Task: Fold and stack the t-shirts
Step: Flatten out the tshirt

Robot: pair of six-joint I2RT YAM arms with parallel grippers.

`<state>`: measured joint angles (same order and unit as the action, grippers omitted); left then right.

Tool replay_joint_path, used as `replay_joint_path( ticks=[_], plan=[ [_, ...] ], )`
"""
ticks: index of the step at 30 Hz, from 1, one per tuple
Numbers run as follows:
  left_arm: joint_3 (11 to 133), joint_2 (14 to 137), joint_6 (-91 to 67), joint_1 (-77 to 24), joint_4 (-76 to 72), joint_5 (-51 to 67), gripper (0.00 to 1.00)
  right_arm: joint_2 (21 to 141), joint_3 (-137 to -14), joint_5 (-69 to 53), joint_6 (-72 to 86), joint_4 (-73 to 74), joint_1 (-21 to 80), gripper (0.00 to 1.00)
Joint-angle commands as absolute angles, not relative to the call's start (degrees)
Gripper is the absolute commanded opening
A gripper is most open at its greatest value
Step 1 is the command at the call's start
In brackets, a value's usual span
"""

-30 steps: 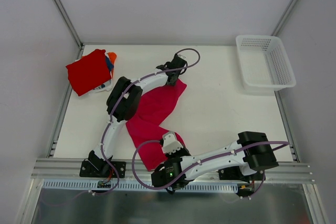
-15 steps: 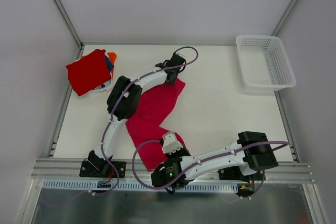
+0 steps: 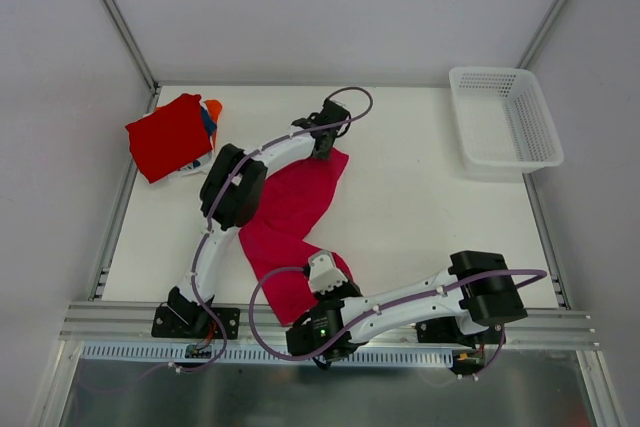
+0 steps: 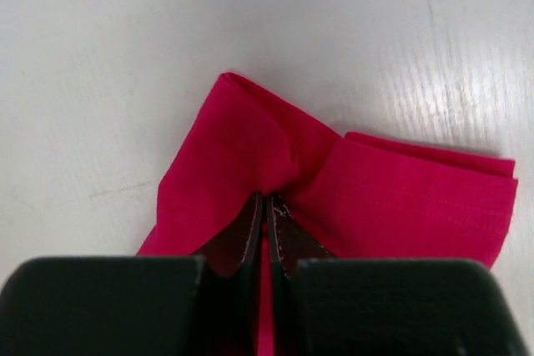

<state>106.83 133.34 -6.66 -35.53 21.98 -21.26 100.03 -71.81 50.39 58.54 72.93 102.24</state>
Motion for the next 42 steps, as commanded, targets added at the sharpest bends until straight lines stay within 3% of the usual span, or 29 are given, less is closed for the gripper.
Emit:
replay_joint_path(
  ticks=[1, 12, 22, 29, 33, 34, 36, 38, 42],
  plan=[
    [104.42, 123.15, -5.98, -35.42, 23.91, -24.51, 0.0, 98.35, -74.09, 53.08, 60.11, 77.52, 102.22, 0.0],
    [97.56, 93.9, -4.66, -36.56, 24.96, -26.1, 0.0, 93.17, -78.57, 60.99, 63.89, 92.0, 102.22, 0.0],
    [96.33, 85.35, -7.73, -37.97, 30.05, -21.27, 0.0, 88.51, -80.5, 65.91, 64.0, 94.83, 104.24, 0.0],
    [93.77, 68.94, -10.11, -40.17, 31.54, -19.86, 0.0, 80.78, -96.04, 78.03, 45.23, 94.83, 105.99, 0.0],
    [99.22, 63.03, -8.27, -40.17, 36.46, -22.32, 0.0, 74.2, -116.83, 87.87, 28.6, 93.79, 111.25, 0.0],
    [101.32, 62.06, -7.65, -40.17, 37.26, -23.02, 0.0, 72.7, -118.98, 92.07, 23.61, 91.26, 114.4, 0.0],
    [102.91, 58.9, -6.34, -40.17, 39.01, -25.57, 0.0, 67.97, -117.35, 96.66, -2.87, 67.53, 117.14, 0.0],
    [103.09, 56.18, -5.72, -40.17, 39.64, -27.15, 0.0, 58.39, -104.27, 97.76, -27.75, 34.29, 117.34, 0.0],
    [102.75, 52.65, -6.32, -40.17, 41.65, -25.85, 0.0, 48.01, -94.77, 92.73, -39.77, 19.46, 116.63, 0.0]
  ],
)
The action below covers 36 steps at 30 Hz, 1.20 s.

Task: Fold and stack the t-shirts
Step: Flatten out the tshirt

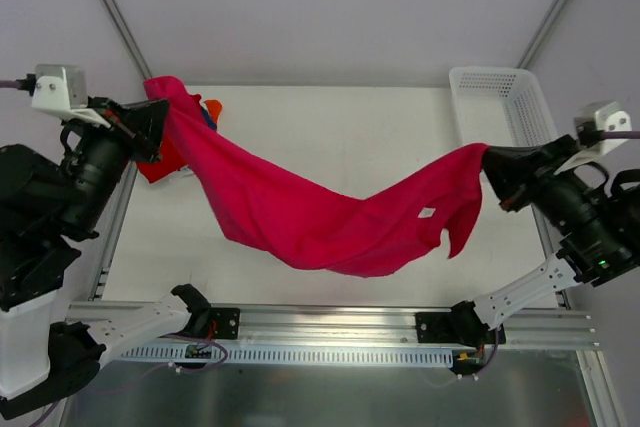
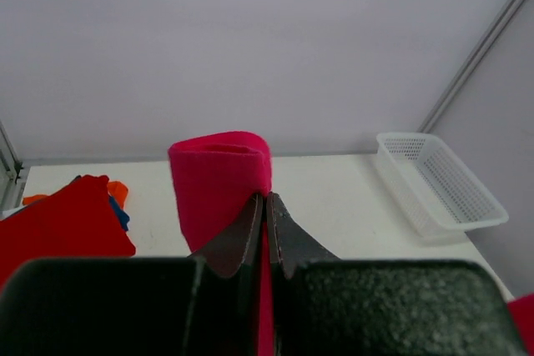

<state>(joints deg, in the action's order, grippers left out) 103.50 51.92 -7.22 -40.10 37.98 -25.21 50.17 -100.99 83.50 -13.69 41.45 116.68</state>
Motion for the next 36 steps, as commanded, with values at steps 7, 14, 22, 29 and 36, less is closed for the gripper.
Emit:
replay_joint_path(
  ticks=[7, 14, 22, 29, 36],
  plan=[
    [101.87, 49.39, -5.19, -40.17, 41.66, -30.12, 0.0, 38.78, -89.66, 95.19, -41.93, 19.16, 113.74, 0.0],
    [85.57, 50.1, -8.25, -40.17, 37.99, -32.69, 0.0, 22.88, -75.79, 92.9, -32.53, 19.16, 111.36, 0.0],
    [69.09, 57.81, -9.22, -39.47, 26.64, -37.97, 0.0, 3.28, -63.82, 94.23, -26.12, 20.73, 111.53, 0.01],
    [61.09, 70.56, -15.63, -34.55, 19.78, -36.83, 0.0, -6.33, -70.3, 68.56, -21.34, 32.88, 111.62, 0.0],
    [54.24, 64.35, -13.1, -32.96, 7.14, -19.55, 0.0, 2.17, -92.36, 22.21, -29.61, 36.92, 112.06, 0.0]
  ],
)
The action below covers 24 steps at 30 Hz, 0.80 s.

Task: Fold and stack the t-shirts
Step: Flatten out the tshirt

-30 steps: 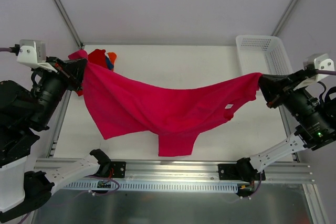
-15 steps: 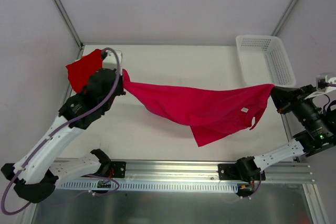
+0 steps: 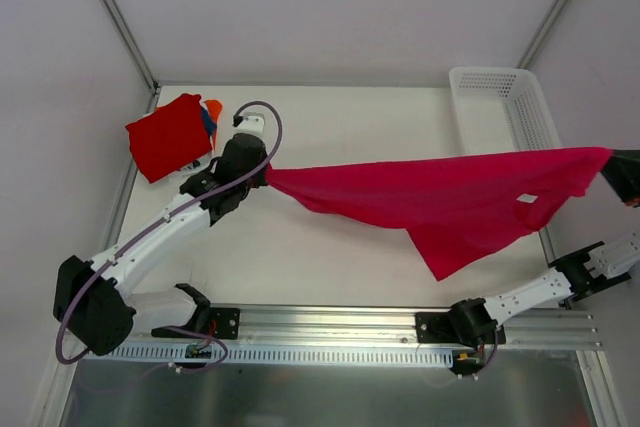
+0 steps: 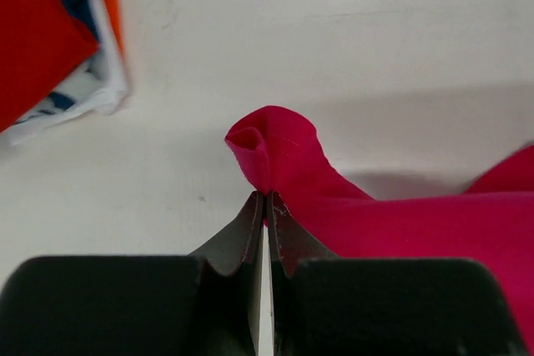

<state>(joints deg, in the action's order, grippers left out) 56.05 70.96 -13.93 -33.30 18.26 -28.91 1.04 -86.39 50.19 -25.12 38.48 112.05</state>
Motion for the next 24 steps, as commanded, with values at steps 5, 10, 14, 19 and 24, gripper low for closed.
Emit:
replay_joint_path(
  ticks=[5, 10, 14, 19, 24],
  plan=[
    [50.1, 57.31, -8.62, -32.87, -2.46, 3.66, 0.0, 22.11, -109.4, -2.95, -35.41, 43.76, 113.2, 0.0],
    [48.96, 53.54, -8.0, -32.87, -3.78, 13.08, 0.0, 44.34, -126.27, -7.3, -42.44, 52.98, 111.45, 0.0],
    [47.9, 46.42, -8.09, -32.96, -5.53, 16.69, 0.0, 64.3, -143.59, -0.56, -46.92, 60.02, 111.27, 0.01],
    [49.3, 35.52, -8.35, -32.96, -5.71, 15.91, 0.0, 75.39, -130.02, 32.14, -62.29, 48.28, 111.01, 0.0],
    [48.17, 29.45, -8.09, -32.96, -6.41, 11.53, 0.0, 86.74, -129.02, 47.89, -68.47, 42.19, 103.64, 0.0]
  ],
)
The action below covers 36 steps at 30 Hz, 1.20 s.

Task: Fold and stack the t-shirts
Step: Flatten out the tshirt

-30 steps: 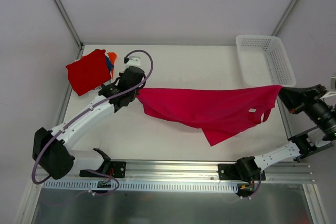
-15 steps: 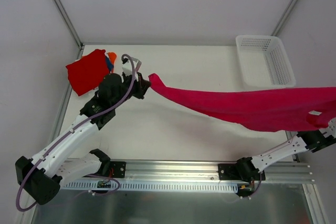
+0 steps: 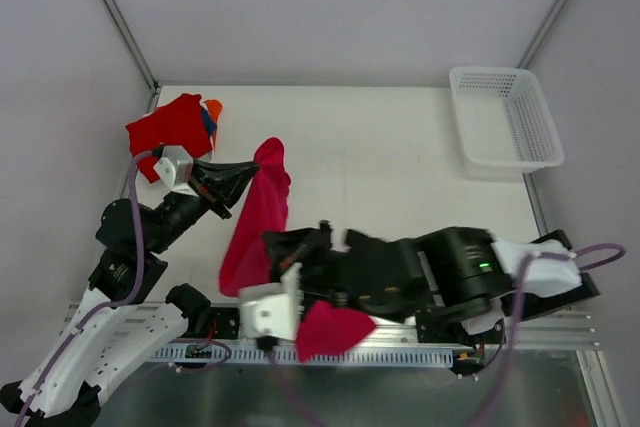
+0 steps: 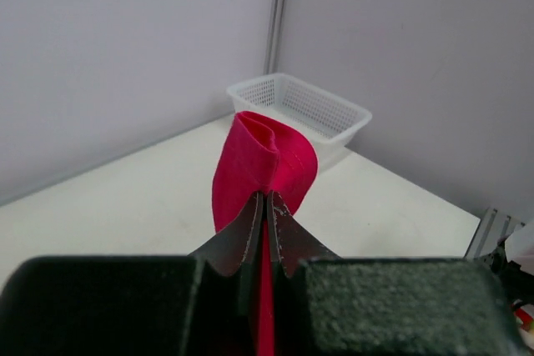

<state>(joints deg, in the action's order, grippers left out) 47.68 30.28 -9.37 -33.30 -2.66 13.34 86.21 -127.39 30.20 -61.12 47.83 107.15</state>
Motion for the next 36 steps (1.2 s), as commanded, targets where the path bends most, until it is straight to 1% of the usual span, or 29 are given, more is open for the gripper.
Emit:
replay_joint_path(
  ticks=[1, 3, 4, 6, 7, 8, 9, 11, 12, 16, 20, 21, 22, 24, 26, 27, 32, 34, 35, 36],
  plan=[
    [47.73, 29.36, -8.09, -32.96, -7.29, 10.64, 0.0, 87.18, -128.33, 47.9, -67.77, 42.19, 100.4, 0.0],
    [46.94, 30.75, -8.0, -32.96, -7.56, 8.19, 0.0, 85.7, -126.57, 45.72, -65.05, 41.84, 95.82, 0.0],
    [46.85, 31.54, -8.0, -32.96, -7.38, 7.22, 0.0, 82.21, -123.34, 40.83, -60.69, 41.84, 90.06, 0.0],
    [46.76, 33.57, -8.43, -32.87, -6.94, 5.63, 0.0, 77.11, -118.15, 33.61, -55.31, 40.35, 82.66, 0.0],
    [46.67, 34.1, -8.44, -32.87, -6.86, 4.75, 0.0, 74.38, -114.64, 26.18, -50.76, 38.86, 74.35, 0.0],
    [46.5, 34.88, -8.44, -32.87, -6.94, 4.22, 0.0, 69.31, -107.56, 22.88, -48.89, 35.8, 70.27, 0.0],
    [45.97, 35.24, -8.61, -32.87, -7.12, 3.44, 0.0, 67.08, -104.18, 20.15, -47.48, 34.55, 63.79, 0.0],
    [45.53, 36.99, -8.7, -32.87, -7.82, 0.97, 0.0, 63.56, -96.99, 17.58, -45.19, 32.96, 59.43, 0.0],
    [45.27, 37.87, -8.79, -32.87, -7.91, 0.36, 0.0, 63.11, -95.12, 18.1, -44.91, 33.05, 56.8, 0.0],
    [44.83, 43.58, -9.14, -32.87, -7.91, -4.03, 0.0, 63.19, -85.36, 22.85, -43.51, 32.52, 52.13, 0.0],
    [44.3, 54.29, -10.02, -32.96, -8.08, -8.52, 0.0, 64.77, -73.59, 20.4, -37.98, 27.79, 45.19, 0.0],
    [44.47, 56.32, -10.11, -32.96, -8.0, -10.79, 0.0, 65.12, -68.78, 19.87, -35.27, 26.21, 43.26, 0.0],
    [44.82, 60.34, -10.37, -32.96, -7.82, -11.77, 0.0, 65.82, -66.56, 18.21, -34.03, 22.71, 42.63, 0.0],
    [45.26, 64.05, -10.81, -32.87, -7.21, -15.18, 0.0, 66.62, -61.73, 17.49, -31.65, 19.44, 41.58, 0.0],
    [45.79, 67.49, -11.07, -32.87, -6.51, -17.13, 0.0, 68.81, -60.65, 18.8, -31.03, 17.23, 41.22, 0.0],
    [45.97, 68.2, -10.99, -32.87, -6.5, -18.27, 0.0, 69.78, -60.82, 21.33, -30.59, 17.23, 41.22, 0.0],
    [45.7, 68.73, -9.94, -32.87, -6.15, -21.26, 0.0, 73.47, -62.31, 28.81, -31.11, 17.58, 40.17, 0.0],
    [45.88, 69.17, -9.84, -32.87, -5.37, -24.94, 0.0, 74.96, -64.06, 36.27, -29.2, 17.49, 38.24, 0.0],
    [46.05, 69.34, -10.02, -32.87, -4.93, -26.18, 0.0, 76.8, -64.86, 39.26, -27.44, 17.58, 34.84, 0.0],
    [46.14, 69.52, -10.28, -32.78, -4.4, -27.76, 0.0, 77.51, -65.47, 45.64, -25.68, 17.67, 32.98, 0.0]
  ],
)
